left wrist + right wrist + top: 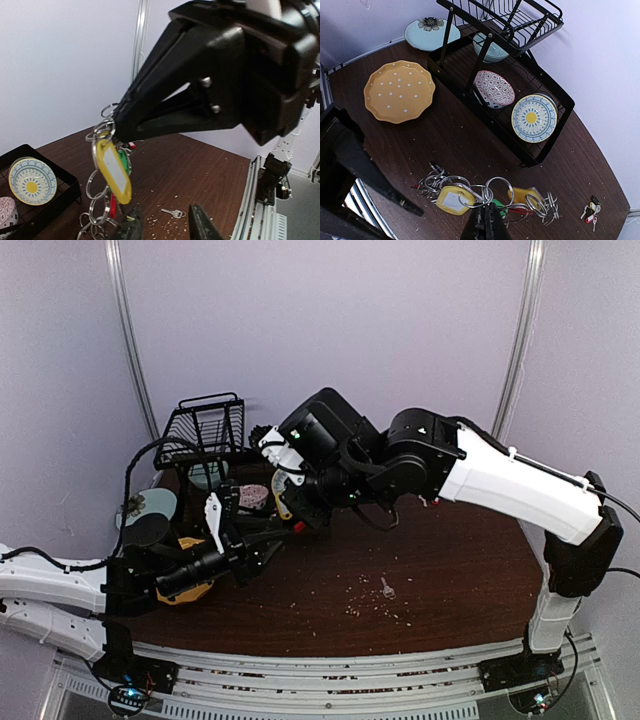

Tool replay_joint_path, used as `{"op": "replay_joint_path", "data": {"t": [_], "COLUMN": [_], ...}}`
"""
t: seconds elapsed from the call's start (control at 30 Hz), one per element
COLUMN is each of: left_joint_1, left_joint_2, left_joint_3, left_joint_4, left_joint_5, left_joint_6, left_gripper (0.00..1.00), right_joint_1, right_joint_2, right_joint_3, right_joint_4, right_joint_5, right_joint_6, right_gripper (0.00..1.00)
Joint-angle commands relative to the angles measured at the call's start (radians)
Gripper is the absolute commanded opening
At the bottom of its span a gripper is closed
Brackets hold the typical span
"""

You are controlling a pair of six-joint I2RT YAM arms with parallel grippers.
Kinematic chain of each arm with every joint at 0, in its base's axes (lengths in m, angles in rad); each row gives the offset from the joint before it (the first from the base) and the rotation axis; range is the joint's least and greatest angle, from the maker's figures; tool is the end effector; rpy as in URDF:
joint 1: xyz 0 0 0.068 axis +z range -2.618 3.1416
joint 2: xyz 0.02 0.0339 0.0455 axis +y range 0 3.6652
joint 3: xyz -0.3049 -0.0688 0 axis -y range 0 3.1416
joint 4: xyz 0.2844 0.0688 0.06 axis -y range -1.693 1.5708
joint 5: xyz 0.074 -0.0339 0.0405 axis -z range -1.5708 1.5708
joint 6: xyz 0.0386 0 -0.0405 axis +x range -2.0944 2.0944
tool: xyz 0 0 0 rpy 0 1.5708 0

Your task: Put the keys on the keyring

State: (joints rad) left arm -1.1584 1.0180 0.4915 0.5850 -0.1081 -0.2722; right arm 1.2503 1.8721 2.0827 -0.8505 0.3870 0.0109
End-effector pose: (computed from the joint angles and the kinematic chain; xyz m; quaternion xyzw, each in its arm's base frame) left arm 0.1033 -0.2257 0.2885 0.2582 0.6358 -0.4484 0.5727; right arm 0.1600 0.4359 0.4573 -0.4391 0.7640 0.1209 0.4571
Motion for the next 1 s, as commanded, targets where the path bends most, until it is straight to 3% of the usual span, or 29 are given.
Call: {"op": "replay_joint_path", "data": {"t": [0.0,0.57,0.97], "left_joint_1": [0.039,0.09,0.092], "left_joint_2": [0.031,0.024,0.028], "left_joint_3": [0.016,0.026,0.045], "left_joint_4": [0.047,0.042,0.184], "left_joint_5": [-0.07,-0.079,0.014], "left_joint_6": [-0.05,0.001,0.074], "left_gripper": [0.35,0.4,0.38], "right_joint_1": [-0.003,0.0,0.011], "right_joint_2": [-0.06,-0.089,-0.097], "right_joint_3": [-0.021,-0.062,-0.096], "right_joint_4": [0.059,0.1,0.121], "right_joint_5": [-0.029,-0.081,-0.103], "right_joint_6": [0.01,-0.005,-0.027], "right_gripper": [0.0,0.0,0.0]}}
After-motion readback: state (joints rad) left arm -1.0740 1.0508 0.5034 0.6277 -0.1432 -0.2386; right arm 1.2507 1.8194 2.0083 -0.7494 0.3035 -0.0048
